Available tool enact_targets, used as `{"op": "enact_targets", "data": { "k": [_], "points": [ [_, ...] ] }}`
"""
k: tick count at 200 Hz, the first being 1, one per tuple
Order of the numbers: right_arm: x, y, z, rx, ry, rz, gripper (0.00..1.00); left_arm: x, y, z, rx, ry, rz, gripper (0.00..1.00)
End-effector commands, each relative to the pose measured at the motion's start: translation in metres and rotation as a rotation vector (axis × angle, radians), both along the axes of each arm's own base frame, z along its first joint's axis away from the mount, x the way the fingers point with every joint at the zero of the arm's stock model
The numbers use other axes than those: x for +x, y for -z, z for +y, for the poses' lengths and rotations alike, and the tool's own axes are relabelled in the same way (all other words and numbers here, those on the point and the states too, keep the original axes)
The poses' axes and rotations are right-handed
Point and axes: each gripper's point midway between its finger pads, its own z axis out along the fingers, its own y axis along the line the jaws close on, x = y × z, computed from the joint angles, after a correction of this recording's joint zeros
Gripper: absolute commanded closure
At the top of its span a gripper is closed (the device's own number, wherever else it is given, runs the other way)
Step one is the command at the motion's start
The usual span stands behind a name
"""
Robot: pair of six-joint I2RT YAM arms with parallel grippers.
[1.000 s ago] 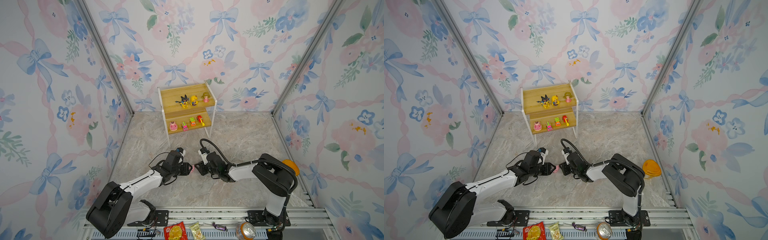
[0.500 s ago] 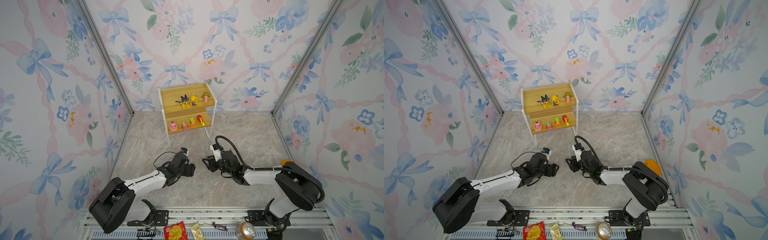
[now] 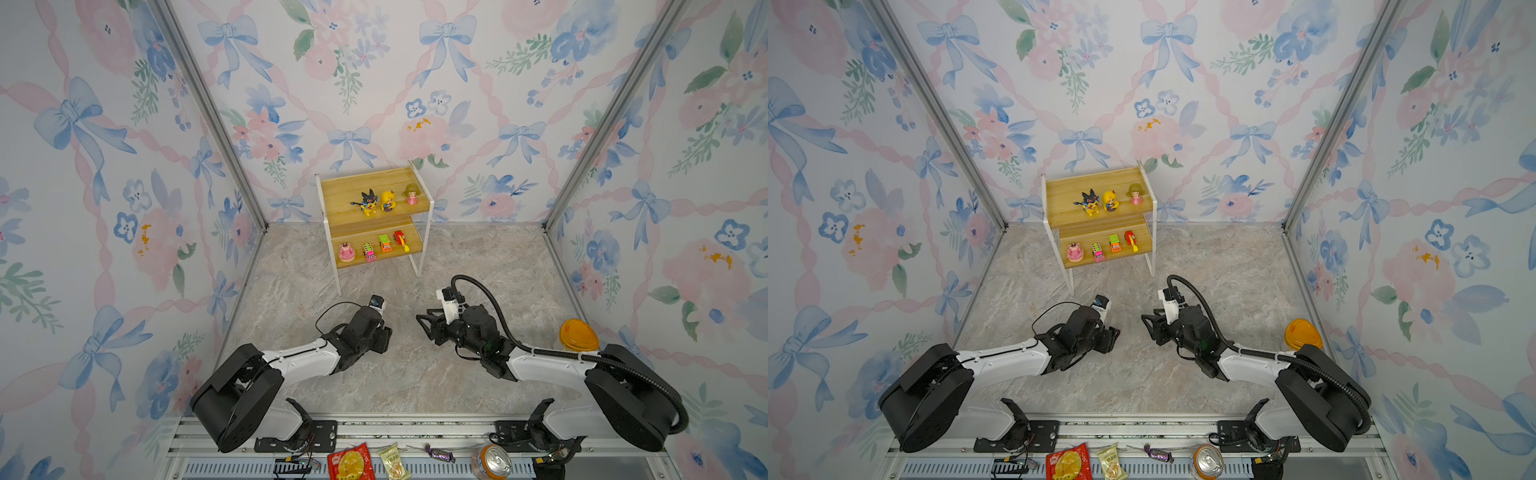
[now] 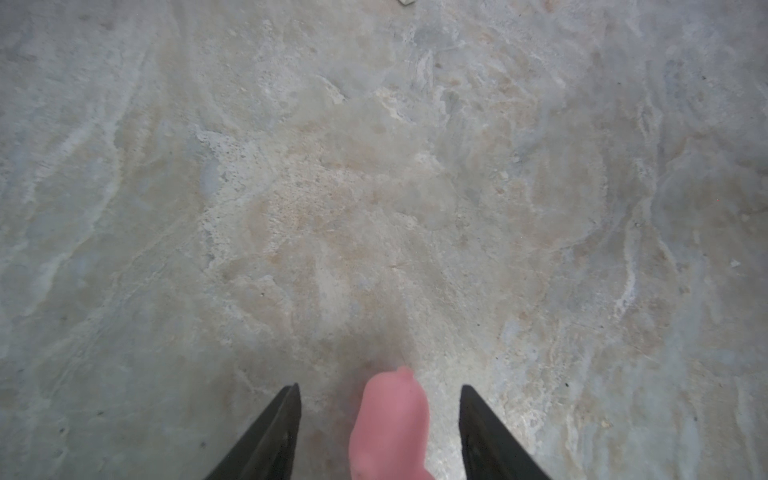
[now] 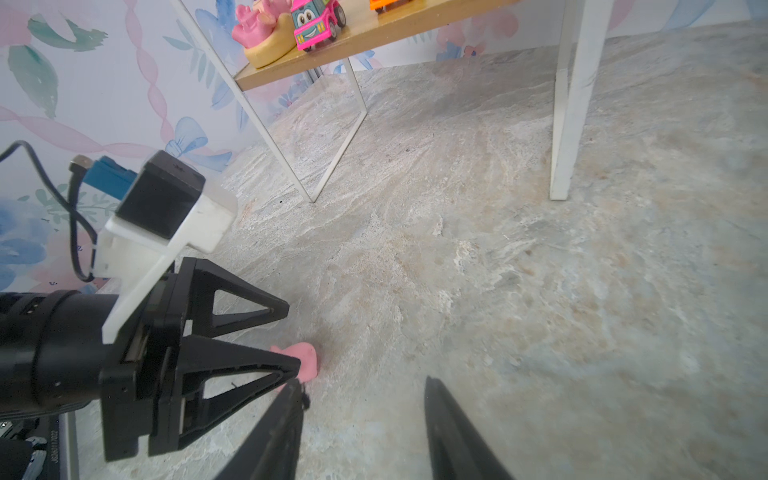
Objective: Place and organize the plastic toys onto the shelf
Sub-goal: 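Open the right gripper and withdraw it while the left lifts the pig, then carry the pink pig up to the top shelf with the left gripper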
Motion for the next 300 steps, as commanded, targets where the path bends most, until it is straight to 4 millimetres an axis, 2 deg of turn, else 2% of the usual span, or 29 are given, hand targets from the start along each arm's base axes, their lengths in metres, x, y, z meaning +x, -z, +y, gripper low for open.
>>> {"op": "enact_targets", "data": {
  "k": [1, 48, 93, 130, 168, 193, 219, 223, 281, 300],
  "points": [
    [-0.004, -0.001, -0.004, -0.005, -0.015, -0.012, 0.50, -0.006, 0.010, -0.004, 0.013, 0.044, 0.006, 0.39],
    [-0.007, -0.005, -0.008, -0.010, -0.015, -0.026, 0.50, -0.010, 0.017, -0.007, 0.029, 0.053, 0.034, 0.40],
    [-0.008, -0.004, -0.011, -0.014, -0.009, -0.028, 0.50, -0.012, 0.026, -0.009, 0.056, 0.067, 0.067, 0.45],
    [-0.009, -0.004, -0.013, -0.018, -0.007, -0.033, 0.50, -0.009, 0.028, -0.010, 0.063, 0.062, 0.072, 0.62],
    [-0.007, -0.005, -0.020, -0.013, 0.014, -0.042, 0.51, -0.003, 0.006, -0.015, 0.027, 0.045, 0.042, 0.78],
    [-0.007, -0.006, -0.024, -0.010, 0.023, -0.046, 0.51, 0.003, -0.017, -0.019, 0.002, 0.035, 0.025, 0.81],
    [-0.007, -0.008, -0.029, -0.023, 0.030, -0.059, 0.51, 0.006, -0.051, -0.022, -0.041, 0.016, -0.001, 0.82],
    [-0.007, -0.008, -0.029, -0.025, 0.031, -0.062, 0.51, 0.012, -0.069, -0.027, -0.068, 0.013, -0.027, 0.82],
    [-0.011, -0.014, -0.034, -0.028, 0.026, -0.101, 0.50, 0.036, -0.211, -0.028, -0.178, -0.070, -0.194, 0.81],
    [-0.014, -0.018, -0.034, -0.018, 0.020, -0.107, 0.50, 0.050, -0.257, -0.022, -0.202, -0.112, -0.241, 0.81]
  ]
}}
